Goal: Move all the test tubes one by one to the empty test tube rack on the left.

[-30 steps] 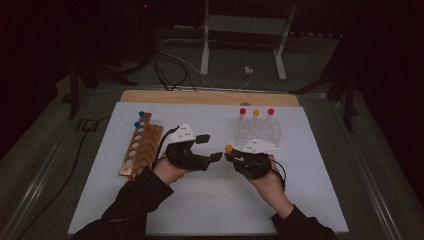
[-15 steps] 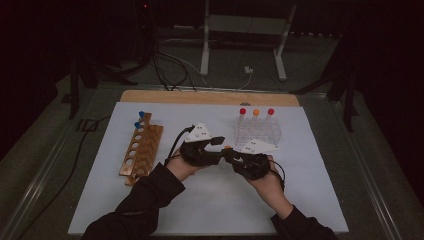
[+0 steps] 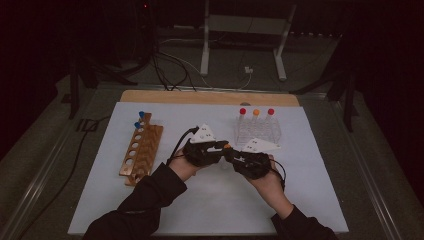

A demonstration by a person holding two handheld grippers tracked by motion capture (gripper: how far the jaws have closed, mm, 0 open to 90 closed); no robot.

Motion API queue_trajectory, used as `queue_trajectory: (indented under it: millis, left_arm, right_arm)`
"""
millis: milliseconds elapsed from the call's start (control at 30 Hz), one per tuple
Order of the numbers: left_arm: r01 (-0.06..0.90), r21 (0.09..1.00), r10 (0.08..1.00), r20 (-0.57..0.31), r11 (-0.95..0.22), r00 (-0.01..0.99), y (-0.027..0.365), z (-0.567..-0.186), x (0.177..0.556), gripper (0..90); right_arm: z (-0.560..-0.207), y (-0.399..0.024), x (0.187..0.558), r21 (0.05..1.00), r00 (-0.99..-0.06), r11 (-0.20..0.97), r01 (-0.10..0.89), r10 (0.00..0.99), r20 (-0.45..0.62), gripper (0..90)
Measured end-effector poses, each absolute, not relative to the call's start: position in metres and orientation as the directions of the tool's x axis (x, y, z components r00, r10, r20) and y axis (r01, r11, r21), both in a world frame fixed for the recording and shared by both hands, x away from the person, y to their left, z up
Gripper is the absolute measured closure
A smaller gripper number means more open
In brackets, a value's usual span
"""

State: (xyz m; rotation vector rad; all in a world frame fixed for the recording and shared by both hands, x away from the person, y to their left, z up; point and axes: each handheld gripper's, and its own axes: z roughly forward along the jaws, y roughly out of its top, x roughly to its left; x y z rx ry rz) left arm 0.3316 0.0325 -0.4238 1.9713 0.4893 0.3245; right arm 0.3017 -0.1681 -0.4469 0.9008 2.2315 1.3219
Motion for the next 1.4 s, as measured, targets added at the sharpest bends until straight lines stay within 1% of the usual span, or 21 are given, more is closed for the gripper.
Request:
queue_trajectory:
  millis: [67, 200, 267, 300, 333, 400, 467, 633, 700, 767, 1100, 1400]
  left_arm:
    - [0.194, 0.906, 0.485, 0.014, -0.376, 0.875, 0.038, -0.42, 0.333, 71.8]
    - [0.199, 0.912, 0.511, 0.013, -0.358, 0.859, 0.051, -0.411, 0.335, 71.9]
    - [0.193, 0.914, 0.531, 0.029, -0.356, 0.847, 0.059, -0.405, 0.334, 71.8]
    - [0.194, 0.917, 0.537, 0.027, -0.349, 0.843, 0.065, -0.402, 0.334, 71.8]
    - [0.189, 0.919, 0.55, 0.035, -0.347, 0.835, 0.069, -0.399, 0.334, 71.8]
    - [0.192, 0.919, 0.564, 0.039, -0.345, 0.825, 0.078, -0.395, 0.334, 71.8]
    - [0.194, 0.92, 0.586, 0.046, -0.34, 0.809, 0.089, -0.391, 0.334, 71.9]
    - [0.188, 0.92, 0.631, 0.079, -0.345, 0.772, 0.116, -0.38, 0.333, 71.9]
    - [0.192, 0.921, 0.651, 0.082, -0.338, 0.754, 0.127, -0.377, 0.333, 71.9]
    - [0.197, 0.92, 0.667, 0.087, -0.339, 0.74, 0.137, -0.375, 0.333, 71.9]
    - [0.228, 0.927, 0.762, 0.088, -0.299, 0.641, 0.19, -0.372, 0.336, 71.9]
    - [0.247, 0.923, 0.827, 0.116, -0.294, 0.55, 0.227, -0.373, 0.335, 71.9]
  right_arm:
    - [-0.446, -0.169, 0.302, 0.883, -0.718, 0.341, 0.323, 0.696, -0.006, 62.1]
    - [-0.444, -0.172, 0.303, 0.891, -0.718, 0.319, 0.324, 0.696, 0.012, 51.3]
    - [-0.443, -0.173, 0.303, 0.894, -0.712, 0.311, 0.323, 0.702, 0.013, 45.3]
    - [-0.443, -0.174, 0.304, 0.897, -0.71, 0.304, 0.321, 0.704, 0.015, 41.0]
    - [-0.442, -0.174, 0.304, 0.9, -0.702, 0.292, 0.324, 0.712, 0.022, 34.5]
    - [-0.441, -0.174, 0.303, 0.903, -0.696, 0.286, 0.32, 0.717, 0.02, 24.5]
    - [-0.441, -0.173, 0.303, 0.906, -0.692, 0.281, 0.317, 0.722, 0.019, 16.4]
    - [-0.44, -0.172, 0.302, 0.911, -0.691, 0.269, 0.313, 0.722, 0.025, 3.7]
    - [-0.44, -0.172, 0.302, 0.909, -0.702, 0.275, 0.312, 0.711, 0.026, 0.6]
    - [-0.44, -0.172, 0.302, 0.91, -0.711, 0.278, 0.307, 0.703, 0.025, 0.1]
    - [-0.442, -0.172, 0.302, 0.91, -0.724, 0.286, 0.3, 0.689, 0.022, 0.0]
    - [-0.442, -0.173, 0.303, 0.911, -0.732, 0.28, 0.304, 0.68, 0.035, 0.0]
